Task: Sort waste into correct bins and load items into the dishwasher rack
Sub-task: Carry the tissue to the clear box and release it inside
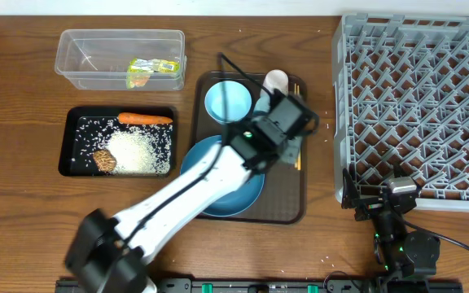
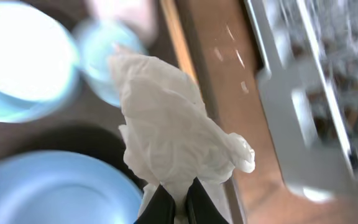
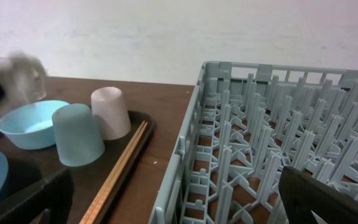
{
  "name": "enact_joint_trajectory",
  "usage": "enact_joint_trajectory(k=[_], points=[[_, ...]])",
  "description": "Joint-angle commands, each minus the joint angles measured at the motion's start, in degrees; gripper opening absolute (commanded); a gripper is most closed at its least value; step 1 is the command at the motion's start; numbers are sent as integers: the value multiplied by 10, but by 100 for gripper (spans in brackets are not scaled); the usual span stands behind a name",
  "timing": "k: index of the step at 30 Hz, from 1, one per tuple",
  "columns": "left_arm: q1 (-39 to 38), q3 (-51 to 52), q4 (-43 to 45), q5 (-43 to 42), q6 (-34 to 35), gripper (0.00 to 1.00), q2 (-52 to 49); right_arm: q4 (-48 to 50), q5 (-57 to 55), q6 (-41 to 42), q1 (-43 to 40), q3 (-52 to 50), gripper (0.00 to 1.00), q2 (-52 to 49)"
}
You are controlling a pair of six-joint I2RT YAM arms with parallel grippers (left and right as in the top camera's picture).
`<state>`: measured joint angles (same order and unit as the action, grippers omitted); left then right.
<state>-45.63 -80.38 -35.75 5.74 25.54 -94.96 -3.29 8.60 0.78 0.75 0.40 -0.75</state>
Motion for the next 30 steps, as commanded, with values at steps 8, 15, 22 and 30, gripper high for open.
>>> enact_joint_trajectory(k=[8,15,22,30], points=[[243,-3,143,134,3,6,42,-2,2,-6,-8,-1,99,0],[407,-3,320,85,28,6,-33,-2,2,-6,-8,-1,99,0],[484,-3,415,39,38,41,-111,-2,2,-6,-8,-1,99,0],[500,-3,403,35,39,98,-131,-2,2,-6,-8,-1,99,0]])
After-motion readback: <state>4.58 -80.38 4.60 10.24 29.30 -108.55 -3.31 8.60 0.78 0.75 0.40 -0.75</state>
